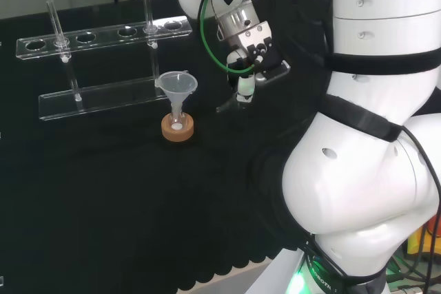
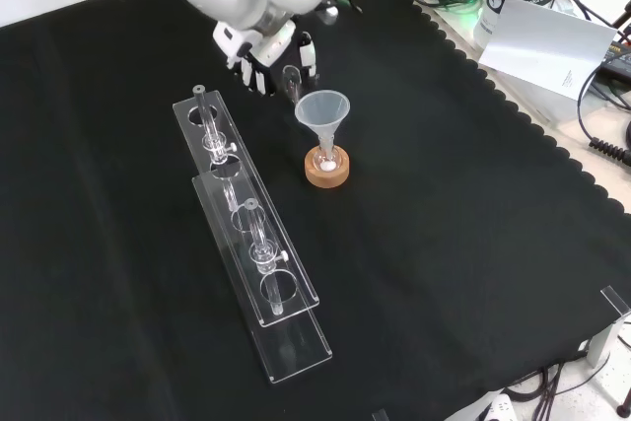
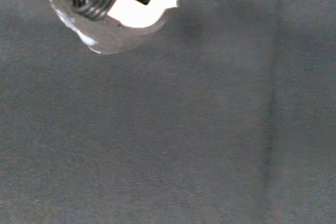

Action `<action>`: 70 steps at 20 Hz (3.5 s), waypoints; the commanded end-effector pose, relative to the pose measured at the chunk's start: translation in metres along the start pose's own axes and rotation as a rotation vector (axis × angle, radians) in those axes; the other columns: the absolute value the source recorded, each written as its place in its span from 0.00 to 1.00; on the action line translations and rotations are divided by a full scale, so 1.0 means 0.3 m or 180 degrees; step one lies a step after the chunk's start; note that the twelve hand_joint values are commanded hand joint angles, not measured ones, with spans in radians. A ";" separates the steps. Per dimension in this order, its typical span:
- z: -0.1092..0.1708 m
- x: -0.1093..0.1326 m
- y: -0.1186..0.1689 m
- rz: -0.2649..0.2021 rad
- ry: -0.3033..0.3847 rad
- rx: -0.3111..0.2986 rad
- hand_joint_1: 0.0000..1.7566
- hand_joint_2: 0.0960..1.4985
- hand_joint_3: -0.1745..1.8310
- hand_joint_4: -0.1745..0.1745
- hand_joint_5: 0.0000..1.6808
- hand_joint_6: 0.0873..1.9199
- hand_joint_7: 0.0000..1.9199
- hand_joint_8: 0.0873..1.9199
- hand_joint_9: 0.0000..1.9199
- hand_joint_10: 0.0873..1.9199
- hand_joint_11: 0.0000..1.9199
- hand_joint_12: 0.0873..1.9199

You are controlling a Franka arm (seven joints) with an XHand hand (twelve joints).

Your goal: Put the weighing funnel back on the table.

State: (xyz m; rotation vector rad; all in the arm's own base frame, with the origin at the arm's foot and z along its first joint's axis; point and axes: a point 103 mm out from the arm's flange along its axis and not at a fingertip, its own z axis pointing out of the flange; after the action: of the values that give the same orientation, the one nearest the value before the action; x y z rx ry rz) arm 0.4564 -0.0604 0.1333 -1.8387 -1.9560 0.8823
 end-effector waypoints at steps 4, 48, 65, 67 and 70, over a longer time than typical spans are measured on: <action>0.036 0.059 0.058 -0.0150 0.0137 -0.0018 0.59 0.55 0.32 1.00 0.60 0.52 0.29 0.34 0.37 0.28 0.12 0.69; 0.073 0.115 0.122 -0.0280 0.0392 -0.0339 0.59 0.57 0.30 1.00 0.59 0.52 0.29 0.34 0.37 0.28 0.12 0.69; 0.089 0.124 0.119 -0.0249 0.0391 -0.0339 0.50 0.69 0.13 0.42 0.43 0.40 0.22 0.36 0.33 0.31 0.12 0.69; 0.089 0.126 0.118 -0.0235 0.0374 -0.0332 0.50 0.69 0.13 0.42 0.42 0.40 0.22 0.36 0.32 0.31 0.11 0.69; 0.090 0.114 0.115 -0.0239 0.0363 -0.0345 0.50 0.68 0.13 0.41 0.39 0.39 0.21 0.36 0.32 0.30 0.11 0.69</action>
State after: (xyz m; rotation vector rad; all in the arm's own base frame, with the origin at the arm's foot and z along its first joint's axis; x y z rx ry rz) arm 0.4634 -0.0305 0.0842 -1.8169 -2.0180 0.6436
